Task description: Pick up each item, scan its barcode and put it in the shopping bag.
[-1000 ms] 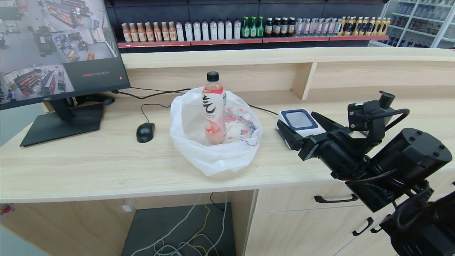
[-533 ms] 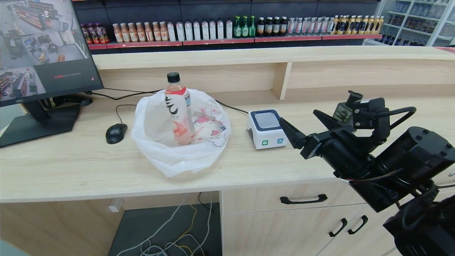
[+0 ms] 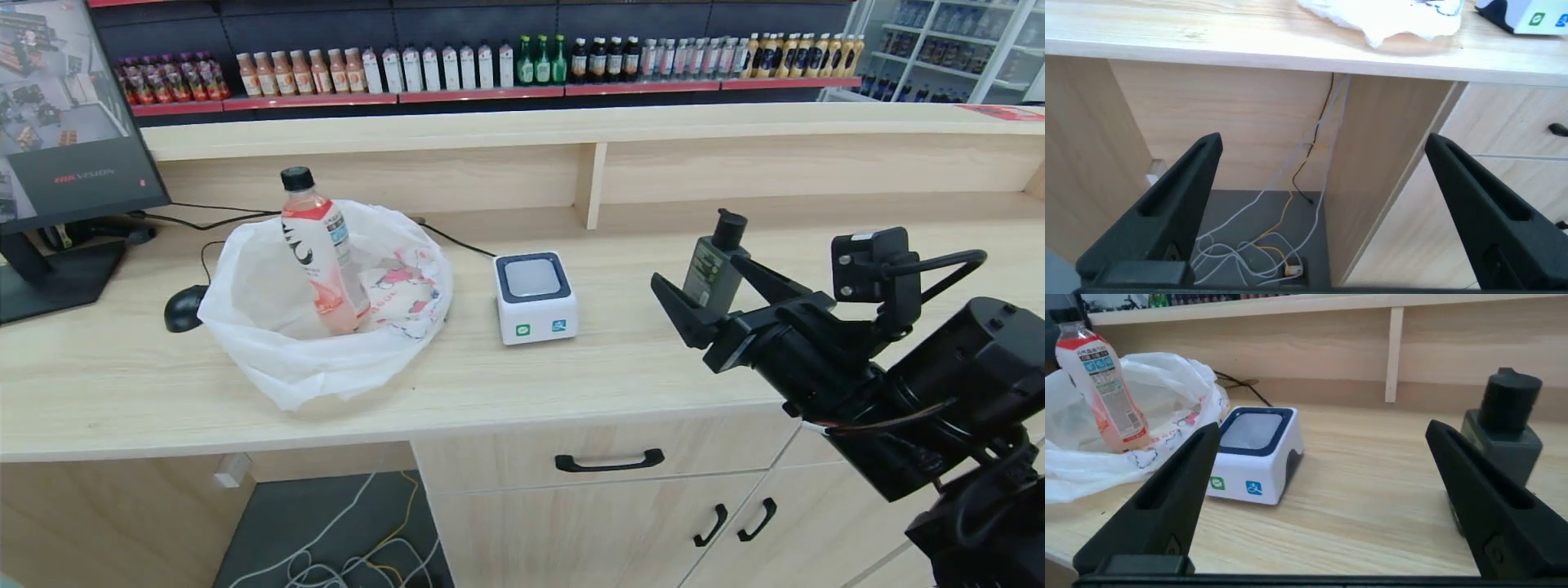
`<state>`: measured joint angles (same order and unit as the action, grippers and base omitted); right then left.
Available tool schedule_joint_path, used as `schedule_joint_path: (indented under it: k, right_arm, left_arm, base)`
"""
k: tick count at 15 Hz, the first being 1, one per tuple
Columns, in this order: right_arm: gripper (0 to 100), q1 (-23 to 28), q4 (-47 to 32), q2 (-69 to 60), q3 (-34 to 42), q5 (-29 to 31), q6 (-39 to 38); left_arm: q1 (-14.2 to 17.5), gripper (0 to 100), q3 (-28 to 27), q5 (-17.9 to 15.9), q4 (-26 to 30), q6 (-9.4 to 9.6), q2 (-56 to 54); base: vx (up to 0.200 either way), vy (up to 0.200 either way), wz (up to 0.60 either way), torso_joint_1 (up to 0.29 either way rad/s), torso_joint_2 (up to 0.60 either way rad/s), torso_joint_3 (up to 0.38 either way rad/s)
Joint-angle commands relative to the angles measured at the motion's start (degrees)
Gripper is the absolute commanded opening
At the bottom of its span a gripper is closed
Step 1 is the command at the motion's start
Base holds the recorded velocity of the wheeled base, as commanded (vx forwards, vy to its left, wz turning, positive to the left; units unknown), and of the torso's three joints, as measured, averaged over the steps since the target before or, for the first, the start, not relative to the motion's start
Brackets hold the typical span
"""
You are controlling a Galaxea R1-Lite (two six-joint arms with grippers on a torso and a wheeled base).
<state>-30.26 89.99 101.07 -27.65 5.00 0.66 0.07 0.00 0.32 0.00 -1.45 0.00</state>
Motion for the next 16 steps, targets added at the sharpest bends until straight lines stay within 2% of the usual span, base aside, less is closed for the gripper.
schedule_joint_path:
  k: [1, 4, 9, 13, 16]
  right_arm:
    - [100, 0.20, 0.01, -0.79, 0.84, 0.01, 0.04]
    - [100, 0.29, 0.01, -0.26, 0.75, 0.01, 0.04]
    - [100, 2.22, 0.01, 2.99, -1.36, 0.01, 0.40]
    - [100, 8.99, 0.01, 7.82, -6.54, 0.01, 0.48]
    - [100, 9.51, 0.01, 10.99, -10.76, -0.16, 0.66]
  left_arm:
    - [0.01, 100, 0.00, 0.03, 0.00, -0.04, 0.00]
    - [0.01, 100, 0.00, 0.03, 0.00, 0.22, 0.00]
    - [0.01, 100, 0.00, 0.03, 0.00, 0.40, 0.00]
    - [0.01, 100, 0.00, 0.03, 0.00, 0.48, 0.00]
    - [0.01, 100, 0.00, 0.03, 0.00, 0.48, 0.00]
  base:
    - [0.000, -0.200, 0.00, 0.007, 0.00, 0.002]
    - [0.000, -0.200, 0.00, 0.002, 0.00, 0.002]
    - [0.000, 0.000, 0.00, 0.000, 0.00, 0.000]
    - [0.000, 0.000, 0.00, 0.000, 0.00, 0.000]
    - [0.000, 0.000, 0.00, 0.000, 0.00, 0.000]
